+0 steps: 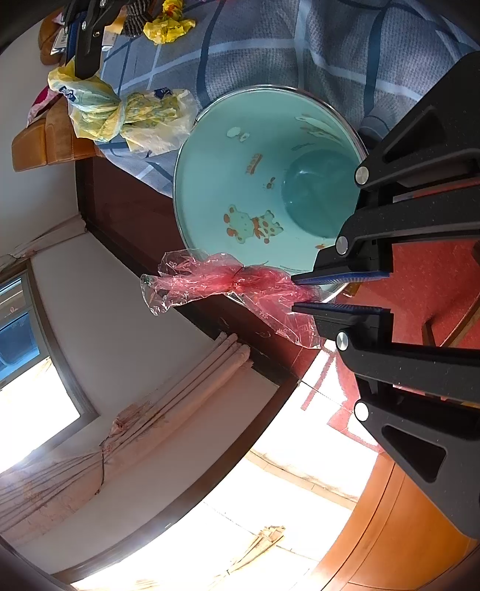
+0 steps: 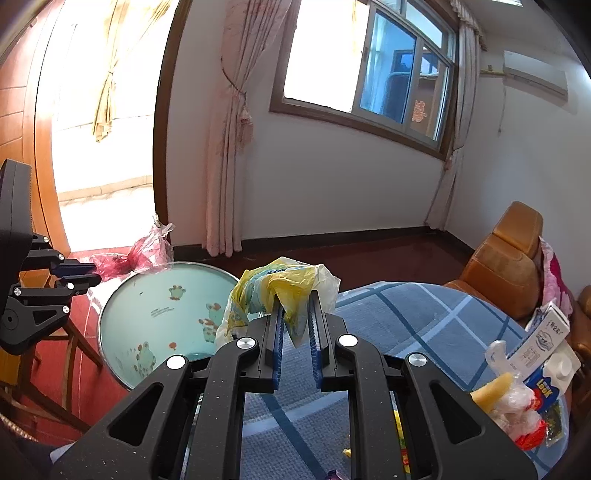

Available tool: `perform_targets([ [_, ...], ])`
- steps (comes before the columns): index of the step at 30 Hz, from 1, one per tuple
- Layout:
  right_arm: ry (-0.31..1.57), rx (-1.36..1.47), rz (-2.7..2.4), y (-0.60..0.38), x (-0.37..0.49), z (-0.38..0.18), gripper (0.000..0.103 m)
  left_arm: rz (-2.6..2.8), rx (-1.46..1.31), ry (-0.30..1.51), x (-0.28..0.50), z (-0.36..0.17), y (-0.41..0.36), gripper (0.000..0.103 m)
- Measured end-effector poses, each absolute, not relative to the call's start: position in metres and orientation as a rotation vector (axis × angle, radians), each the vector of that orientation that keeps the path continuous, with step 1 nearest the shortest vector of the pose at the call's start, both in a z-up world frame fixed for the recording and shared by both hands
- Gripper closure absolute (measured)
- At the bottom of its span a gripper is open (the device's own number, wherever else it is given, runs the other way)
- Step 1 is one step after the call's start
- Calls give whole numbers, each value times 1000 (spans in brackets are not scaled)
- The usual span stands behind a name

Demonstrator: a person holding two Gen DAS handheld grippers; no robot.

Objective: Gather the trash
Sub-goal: 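Carry both bags over the blue bucket and open both grippers to drop them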

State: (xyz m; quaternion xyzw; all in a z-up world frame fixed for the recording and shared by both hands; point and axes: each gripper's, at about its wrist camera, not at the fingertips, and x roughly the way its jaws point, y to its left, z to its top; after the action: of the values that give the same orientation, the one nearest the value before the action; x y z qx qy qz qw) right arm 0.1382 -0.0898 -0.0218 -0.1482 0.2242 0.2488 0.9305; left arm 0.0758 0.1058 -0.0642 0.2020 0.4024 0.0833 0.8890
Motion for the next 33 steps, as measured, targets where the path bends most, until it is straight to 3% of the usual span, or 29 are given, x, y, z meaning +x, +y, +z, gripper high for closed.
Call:
perform_targets([
  [33,479,-320,561,-76,136,-25,89,171,417,833,74,-65,105,88],
])
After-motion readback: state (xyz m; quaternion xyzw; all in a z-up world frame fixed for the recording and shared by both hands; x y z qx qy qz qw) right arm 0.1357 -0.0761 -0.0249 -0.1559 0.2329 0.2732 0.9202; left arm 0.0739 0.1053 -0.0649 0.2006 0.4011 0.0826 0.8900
